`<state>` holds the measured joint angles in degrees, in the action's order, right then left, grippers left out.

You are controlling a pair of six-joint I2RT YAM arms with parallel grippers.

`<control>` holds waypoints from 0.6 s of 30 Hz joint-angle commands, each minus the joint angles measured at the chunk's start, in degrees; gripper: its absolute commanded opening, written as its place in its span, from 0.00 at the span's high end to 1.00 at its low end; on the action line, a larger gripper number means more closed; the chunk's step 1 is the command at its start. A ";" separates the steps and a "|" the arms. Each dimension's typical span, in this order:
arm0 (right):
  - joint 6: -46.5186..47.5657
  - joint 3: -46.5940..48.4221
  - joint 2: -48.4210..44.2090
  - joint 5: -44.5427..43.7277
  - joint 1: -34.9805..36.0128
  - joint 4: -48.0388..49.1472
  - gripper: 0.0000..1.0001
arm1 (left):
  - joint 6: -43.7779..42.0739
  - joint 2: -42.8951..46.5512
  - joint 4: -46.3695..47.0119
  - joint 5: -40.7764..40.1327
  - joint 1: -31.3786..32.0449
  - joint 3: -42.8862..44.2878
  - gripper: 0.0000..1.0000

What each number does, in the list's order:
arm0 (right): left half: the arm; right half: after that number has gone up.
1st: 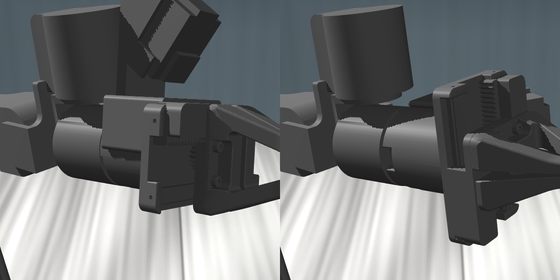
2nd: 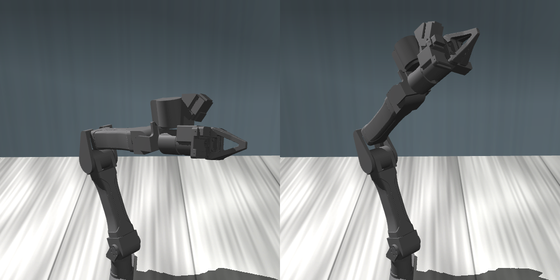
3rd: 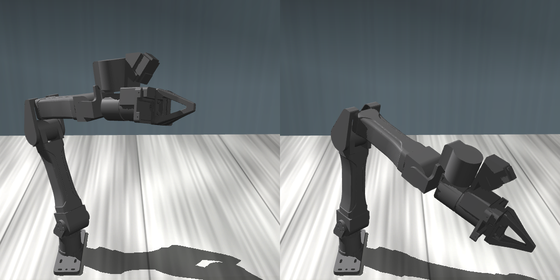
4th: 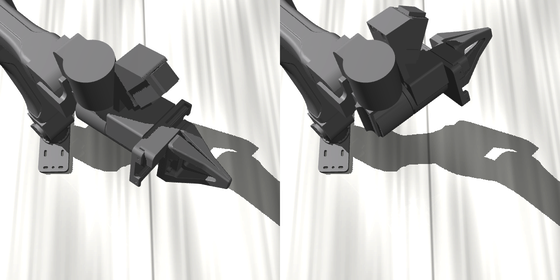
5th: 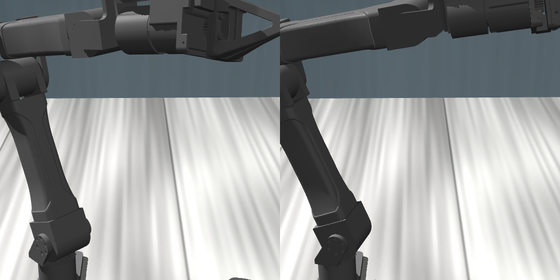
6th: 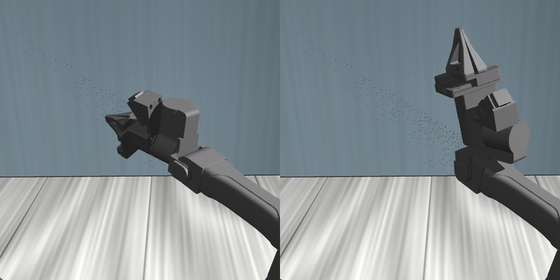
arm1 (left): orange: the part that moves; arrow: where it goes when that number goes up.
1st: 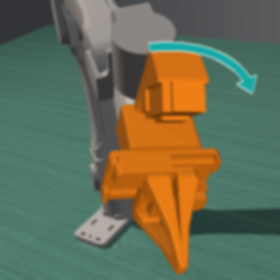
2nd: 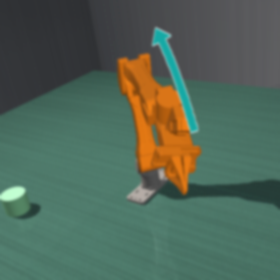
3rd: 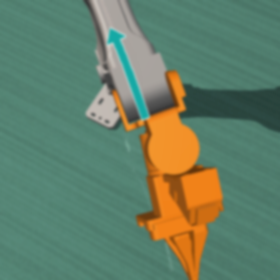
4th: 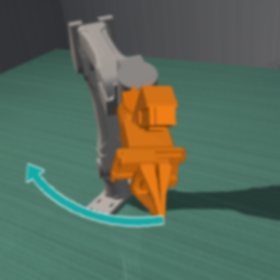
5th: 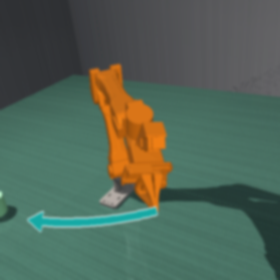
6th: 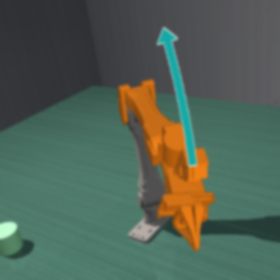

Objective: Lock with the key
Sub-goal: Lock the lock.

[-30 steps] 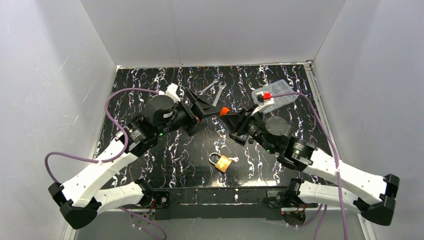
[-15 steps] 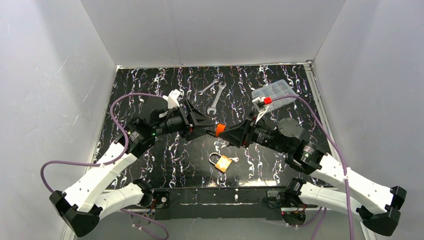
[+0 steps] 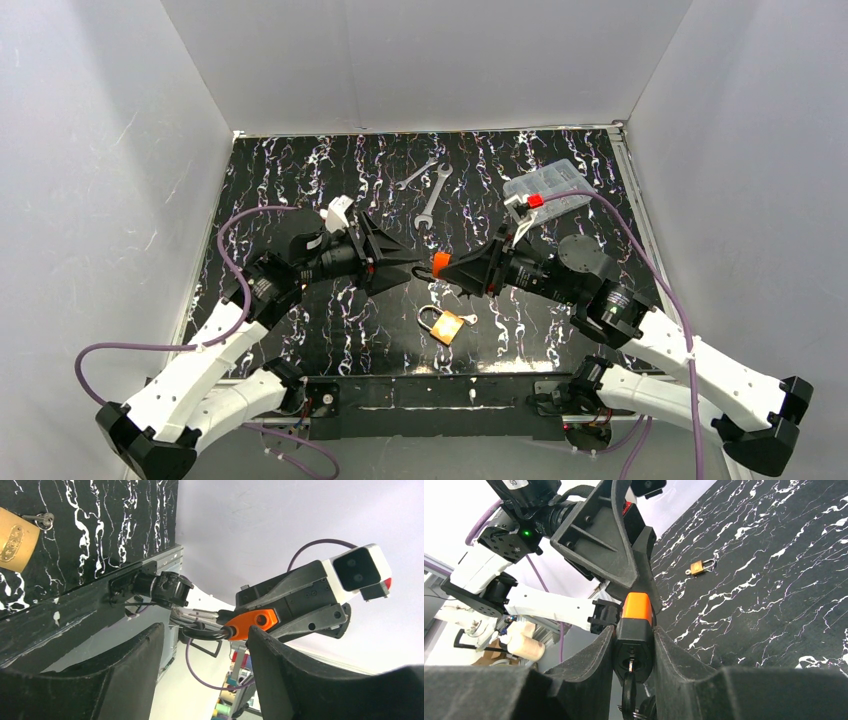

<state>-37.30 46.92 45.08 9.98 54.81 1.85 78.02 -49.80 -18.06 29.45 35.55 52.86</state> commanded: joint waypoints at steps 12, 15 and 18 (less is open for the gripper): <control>0.58 0.28 2.31 -0.31 -0.14 10.98 0.99 | 12.98 0.71 9.96 3.06 -0.41 -7.07 0.47; 0.44 -0.59 2.53 -0.40 -0.14 11.52 0.99 | 14.31 0.37 11.70 3.62 -0.41 -7.43 0.48; 0.10 -1.18 2.85 0.02 -0.14 12.02 0.99 | 14.89 0.31 12.35 3.59 -0.39 -7.72 0.50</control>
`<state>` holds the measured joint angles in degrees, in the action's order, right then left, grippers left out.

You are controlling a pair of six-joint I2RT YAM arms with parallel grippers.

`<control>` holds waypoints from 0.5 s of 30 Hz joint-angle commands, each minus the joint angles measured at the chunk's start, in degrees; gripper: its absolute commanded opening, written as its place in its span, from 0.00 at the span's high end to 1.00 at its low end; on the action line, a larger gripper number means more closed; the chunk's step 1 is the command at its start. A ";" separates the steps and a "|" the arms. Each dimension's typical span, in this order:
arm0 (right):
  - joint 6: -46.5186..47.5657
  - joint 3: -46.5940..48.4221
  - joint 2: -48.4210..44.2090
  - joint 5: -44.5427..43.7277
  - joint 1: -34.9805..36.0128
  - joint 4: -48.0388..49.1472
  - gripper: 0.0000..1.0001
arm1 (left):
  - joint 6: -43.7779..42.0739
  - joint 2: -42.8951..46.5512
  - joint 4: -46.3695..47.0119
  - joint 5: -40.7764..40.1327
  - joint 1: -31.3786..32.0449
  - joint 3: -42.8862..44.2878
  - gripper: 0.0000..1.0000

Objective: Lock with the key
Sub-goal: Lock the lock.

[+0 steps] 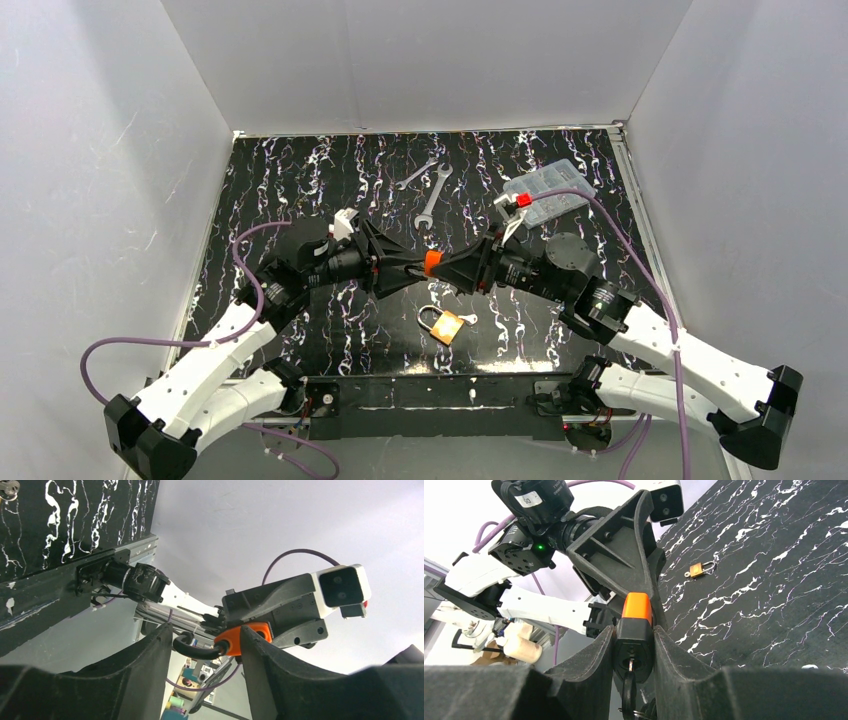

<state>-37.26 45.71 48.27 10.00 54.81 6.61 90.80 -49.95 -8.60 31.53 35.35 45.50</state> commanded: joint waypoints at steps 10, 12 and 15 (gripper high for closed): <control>-6.38 -1.60 1.27 7.50 -0.14 8.07 0.99 | -0.41 -1.18 4.81 1.97 -0.20 -0.02 0.94; -8.57 -2.27 1.30 6.85 -0.14 7.40 0.99 | -1.74 -1.52 4.53 2.13 -0.20 0.99 1.00; -11.49 -3.10 1.04 6.33 -0.14 5.63 0.99 | -4.76 -1.69 3.29 1.71 -0.20 2.83 1.00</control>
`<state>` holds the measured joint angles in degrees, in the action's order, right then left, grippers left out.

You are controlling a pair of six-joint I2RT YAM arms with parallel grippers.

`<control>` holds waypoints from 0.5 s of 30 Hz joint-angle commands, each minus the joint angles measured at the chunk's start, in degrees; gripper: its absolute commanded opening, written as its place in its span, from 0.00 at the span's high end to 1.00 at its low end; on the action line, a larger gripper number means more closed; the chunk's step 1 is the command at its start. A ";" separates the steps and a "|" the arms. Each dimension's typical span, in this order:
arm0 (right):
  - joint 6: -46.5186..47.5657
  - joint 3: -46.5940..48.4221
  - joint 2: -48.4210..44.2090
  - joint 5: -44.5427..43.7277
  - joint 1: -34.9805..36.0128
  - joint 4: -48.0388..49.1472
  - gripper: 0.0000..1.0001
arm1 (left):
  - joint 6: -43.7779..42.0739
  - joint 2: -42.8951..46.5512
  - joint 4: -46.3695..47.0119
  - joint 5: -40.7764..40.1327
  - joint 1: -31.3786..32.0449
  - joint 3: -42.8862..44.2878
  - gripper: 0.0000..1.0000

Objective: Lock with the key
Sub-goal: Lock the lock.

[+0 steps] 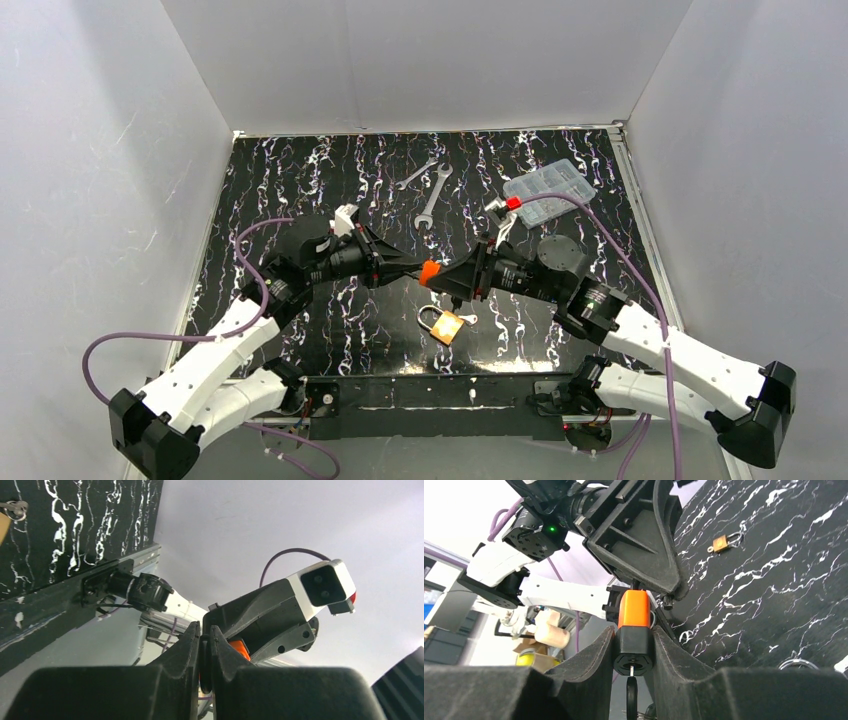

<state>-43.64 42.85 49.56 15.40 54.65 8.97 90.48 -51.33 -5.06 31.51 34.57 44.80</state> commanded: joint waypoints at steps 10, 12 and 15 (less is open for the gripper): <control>-12.54 -1.83 -2.94 8.09 -4.25 11.22 0.99 | -23.54 0.42 -6.45 2.90 0.59 12.73 0.65; -13.94 -1.89 -2.25 11.54 -5.45 14.71 0.99 | -25.56 1.12 -6.45 3.61 0.59 13.89 0.59; -15.85 -1.92 -1.27 15.88 -6.82 19.30 0.99 | -27.29 1.08 -6.71 6.06 0.58 16.05 0.58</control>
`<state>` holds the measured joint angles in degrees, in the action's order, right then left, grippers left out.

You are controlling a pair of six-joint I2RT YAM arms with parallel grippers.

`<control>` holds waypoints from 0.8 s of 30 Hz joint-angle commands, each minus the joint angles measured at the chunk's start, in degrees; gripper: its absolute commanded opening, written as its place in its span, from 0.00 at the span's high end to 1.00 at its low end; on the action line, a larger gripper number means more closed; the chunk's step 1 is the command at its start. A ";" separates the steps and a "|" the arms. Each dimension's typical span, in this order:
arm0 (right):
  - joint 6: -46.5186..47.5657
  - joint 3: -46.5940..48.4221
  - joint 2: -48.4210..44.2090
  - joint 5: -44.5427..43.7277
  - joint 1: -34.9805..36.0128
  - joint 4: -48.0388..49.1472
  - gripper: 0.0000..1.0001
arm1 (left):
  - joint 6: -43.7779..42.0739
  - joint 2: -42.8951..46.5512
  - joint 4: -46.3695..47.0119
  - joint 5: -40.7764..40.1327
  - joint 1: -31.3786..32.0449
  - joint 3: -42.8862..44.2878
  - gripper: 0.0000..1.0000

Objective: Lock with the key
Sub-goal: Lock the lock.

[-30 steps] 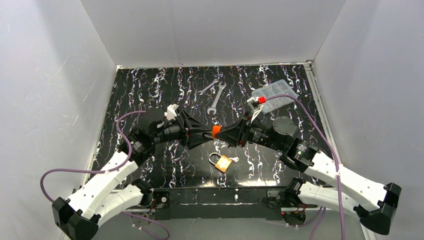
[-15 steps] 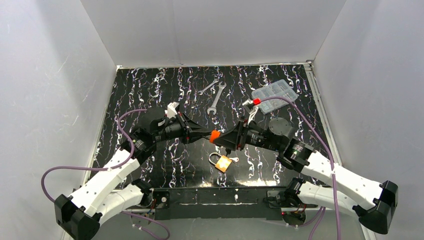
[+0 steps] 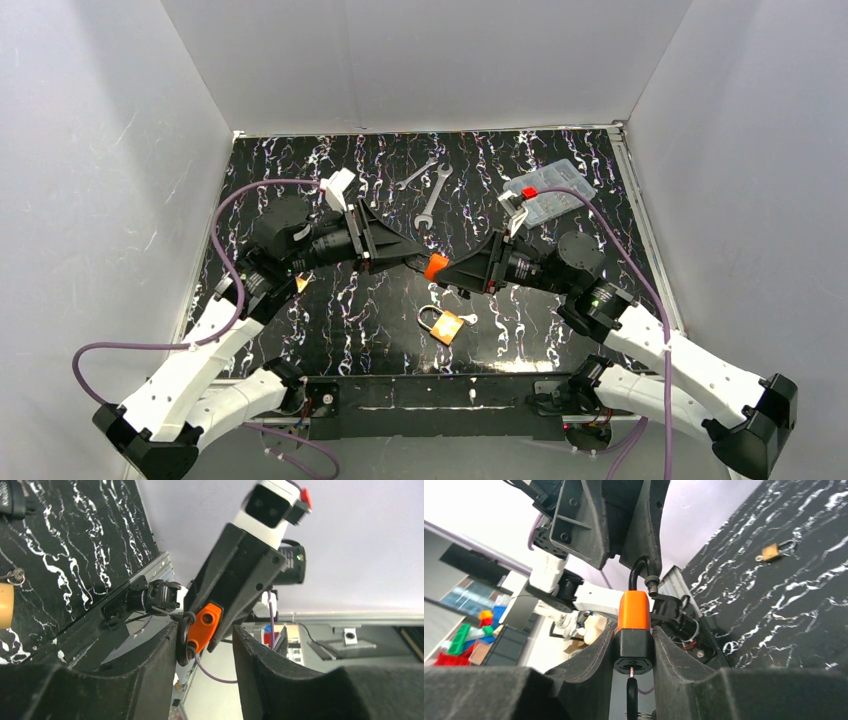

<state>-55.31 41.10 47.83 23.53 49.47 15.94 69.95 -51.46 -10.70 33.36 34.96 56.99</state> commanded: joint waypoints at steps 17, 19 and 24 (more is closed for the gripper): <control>-3.92 2.43 1.69 15.97 -3.52 16.39 0.99 | -12.51 1.15 -8.62 8.10 0.19 10.15 0.79; -3.86 2.57 1.44 16.23 -3.75 16.09 0.99 | -12.93 1.14 -9.12 8.49 0.20 10.54 0.82; -3.80 3.04 1.14 16.83 -4.11 15.77 0.99 | -13.32 0.79 -9.92 9.83 0.15 11.25 0.82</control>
<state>-59.37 40.71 50.46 39.33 45.84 27.62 58.08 -51.11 -19.59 40.53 35.00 65.93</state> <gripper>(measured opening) 0.369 0.180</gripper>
